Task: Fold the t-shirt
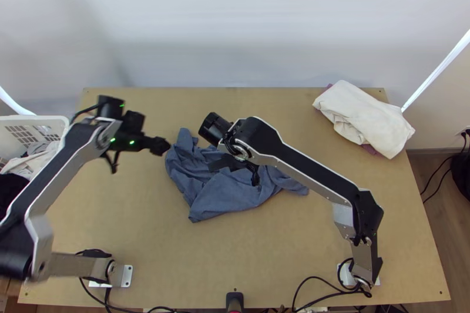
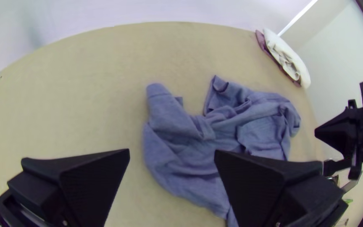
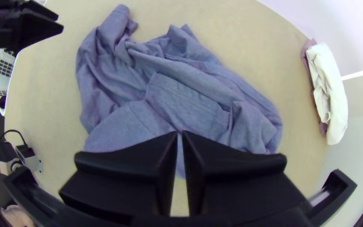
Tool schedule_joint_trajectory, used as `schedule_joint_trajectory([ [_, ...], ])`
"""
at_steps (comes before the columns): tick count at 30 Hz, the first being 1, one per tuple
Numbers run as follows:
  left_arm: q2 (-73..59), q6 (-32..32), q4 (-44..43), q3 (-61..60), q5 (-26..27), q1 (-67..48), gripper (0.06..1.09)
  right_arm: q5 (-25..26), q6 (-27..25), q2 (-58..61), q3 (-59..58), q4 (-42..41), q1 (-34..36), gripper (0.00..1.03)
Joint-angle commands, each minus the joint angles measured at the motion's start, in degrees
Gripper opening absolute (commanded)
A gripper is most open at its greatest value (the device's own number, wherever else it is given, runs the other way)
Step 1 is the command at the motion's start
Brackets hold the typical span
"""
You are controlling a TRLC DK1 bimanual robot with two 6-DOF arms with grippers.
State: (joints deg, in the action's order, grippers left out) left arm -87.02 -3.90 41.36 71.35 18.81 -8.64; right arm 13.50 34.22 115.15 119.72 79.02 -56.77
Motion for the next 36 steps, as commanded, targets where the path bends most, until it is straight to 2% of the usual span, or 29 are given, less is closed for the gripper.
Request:
schedule_joint_trajectory([
  [1,-6.0,0.6,-1.5,4.1,-1.0,-1.4,1.04,-0.7,-0.7,-0.4,-1.6,1.8,-2.1,0.64],
  [7,-11.0,0.9,-3.5,6.6,-1.5,-2.4,1.04,-0.9,-2.3,6.8,0.3,1.9,-7.0,0.64],
  [16,-10.8,1.2,-4.0,6.4,-1.6,-1.7,1.04,-1.4,-3.2,20.2,12.8,1.5,-7.7,0.64],
  [29,-9.8,0.6,-4.0,5.8,-1.6,0.3,1.04,-0.3,-5.7,23.5,12.9,-5.5,-5.4,0.64],
  [36,-9.8,0.6,-4.0,6.1,-1.6,0.8,1.04,-0.4,-5.9,25.6,12.3,-5.8,-4.7,0.64],
])
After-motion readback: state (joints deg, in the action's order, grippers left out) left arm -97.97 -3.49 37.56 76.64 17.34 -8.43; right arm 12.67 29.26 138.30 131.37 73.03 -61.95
